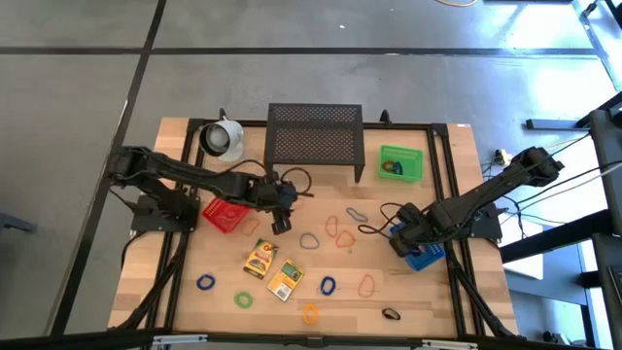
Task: Pick & Place Office Desk Supplies
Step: Put the blue rubber band into the blue bin, then put the orange rubber band into the blue bin
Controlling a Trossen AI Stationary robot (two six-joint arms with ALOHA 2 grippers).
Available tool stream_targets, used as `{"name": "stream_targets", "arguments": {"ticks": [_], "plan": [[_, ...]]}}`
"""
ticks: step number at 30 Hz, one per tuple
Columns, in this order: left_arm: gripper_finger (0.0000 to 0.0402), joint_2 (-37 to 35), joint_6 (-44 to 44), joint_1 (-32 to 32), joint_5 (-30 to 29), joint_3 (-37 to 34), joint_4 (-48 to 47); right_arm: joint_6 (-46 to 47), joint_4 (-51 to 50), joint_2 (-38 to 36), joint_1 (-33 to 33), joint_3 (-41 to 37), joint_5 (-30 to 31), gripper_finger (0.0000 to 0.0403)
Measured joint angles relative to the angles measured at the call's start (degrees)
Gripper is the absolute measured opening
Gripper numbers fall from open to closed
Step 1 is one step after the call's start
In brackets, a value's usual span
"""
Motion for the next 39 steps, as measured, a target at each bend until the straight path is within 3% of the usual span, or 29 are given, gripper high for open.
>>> {"name": "stream_targets", "arguments": {"ticks": [7, 12, 17, 29, 39], "plan": [[0.0175, 5.3, 0.1, 0.0, 3.1, 0.0, 2.4, 0.1, 0.2, 0.0, 0.0, 0.0, -3.5, 0.0236], [0.0175, 7.0, -2.9, 0.0, 4.2, 0.0, -2.1, -0.2, -0.4, 0.0, 0.0, 0.7, -7.0, 0.0263], [0.0175, 7.1, -5.0, 0.0, 6.8, 0.0, -7.2, -2.6, -1.4, 0.0, 0.0, 4.0, -6.4, 0.0261], [0.0175, 7.1, -5.3, 0.0, 7.3, 0.0, 1.9, -7.1, -2.4, 0.0, 0.0, 8.6, -7.2, 0.0245], [0.0175, 8.9, 7.8, 0.0, 7.8, 0.0, 16.4, -13.1, 0.5, 0.0, 0.0, 11.3, 5.7, 0.0219]]}}
